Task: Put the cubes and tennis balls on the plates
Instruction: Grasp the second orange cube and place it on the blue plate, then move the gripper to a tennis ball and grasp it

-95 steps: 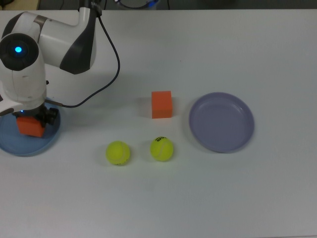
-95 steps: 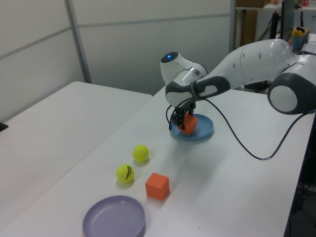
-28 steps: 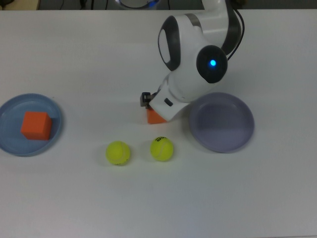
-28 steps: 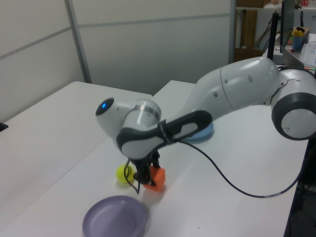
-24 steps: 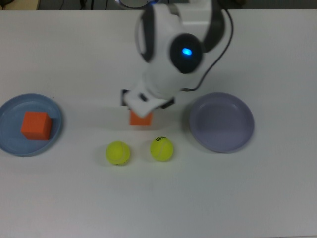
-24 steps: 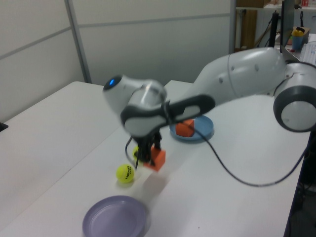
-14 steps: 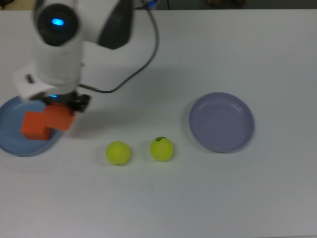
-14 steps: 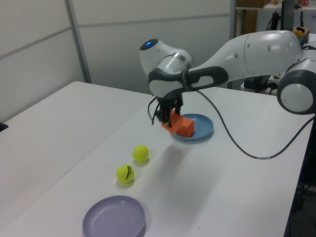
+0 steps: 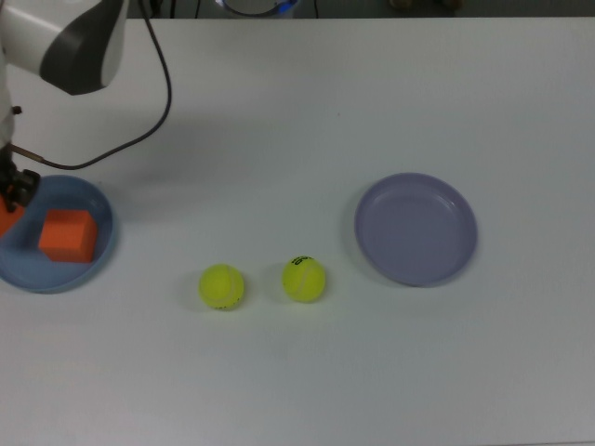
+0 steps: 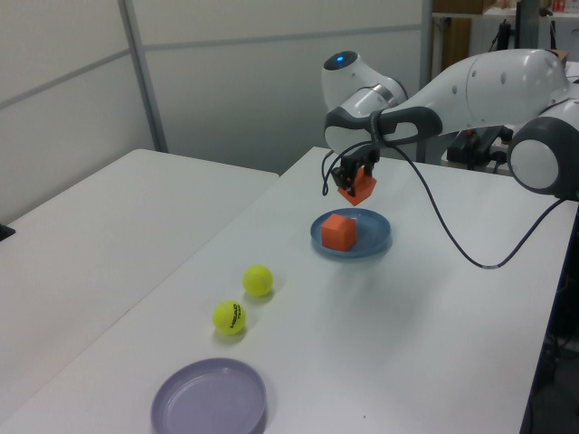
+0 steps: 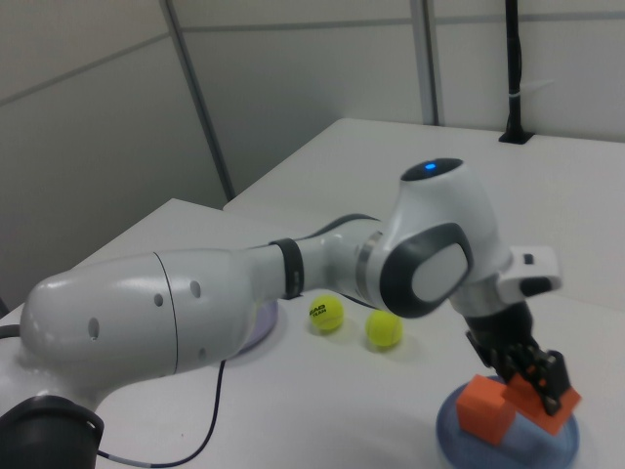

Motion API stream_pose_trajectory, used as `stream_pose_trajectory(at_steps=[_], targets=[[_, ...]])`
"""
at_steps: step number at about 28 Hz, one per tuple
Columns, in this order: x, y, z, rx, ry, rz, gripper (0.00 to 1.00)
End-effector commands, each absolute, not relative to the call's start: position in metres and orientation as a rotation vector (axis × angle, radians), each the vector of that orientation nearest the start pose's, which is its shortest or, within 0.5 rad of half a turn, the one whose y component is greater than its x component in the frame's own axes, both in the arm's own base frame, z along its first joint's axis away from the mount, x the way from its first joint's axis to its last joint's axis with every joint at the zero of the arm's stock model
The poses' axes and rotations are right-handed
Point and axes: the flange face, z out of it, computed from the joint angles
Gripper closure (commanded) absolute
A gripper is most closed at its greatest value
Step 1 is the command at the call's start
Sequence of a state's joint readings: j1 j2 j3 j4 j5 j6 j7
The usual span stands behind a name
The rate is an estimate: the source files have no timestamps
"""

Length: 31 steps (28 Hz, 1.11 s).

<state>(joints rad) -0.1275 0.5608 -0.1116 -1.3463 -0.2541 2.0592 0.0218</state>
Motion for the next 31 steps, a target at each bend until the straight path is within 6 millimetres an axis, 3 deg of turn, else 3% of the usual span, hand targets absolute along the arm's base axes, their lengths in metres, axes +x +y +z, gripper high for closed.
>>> stream_pose_trajectory(at_steps=[1, 2, 4, 5, 13, 19, 24, 26, 31], targets=[[0.71, -0.185, 0.406, -3.466, 0.168, -0.23, 0.84], [0.711, -0.184, 0.404, -3.467, 0.163, -0.231, 0.66], [0.711, -0.183, 0.401, -3.463, 0.174, -0.237, 0.16], [0.711, -0.181, 0.402, -3.459, 0.179, -0.245, 0.0], [0.714, -0.166, 0.406, -3.446, 0.155, -0.263, 0.0], [0.721, -0.139, 0.415, -3.399, 0.12, -0.305, 0.0], [0.728, -0.082, 0.43, -3.314, 0.023, -0.363, 0.0], [0.731, -0.035, 0.433, -3.277, -0.082, -0.375, 0.0], [0.728, 0.042, 0.44, -3.244, -0.125, -0.4, 0.0]])
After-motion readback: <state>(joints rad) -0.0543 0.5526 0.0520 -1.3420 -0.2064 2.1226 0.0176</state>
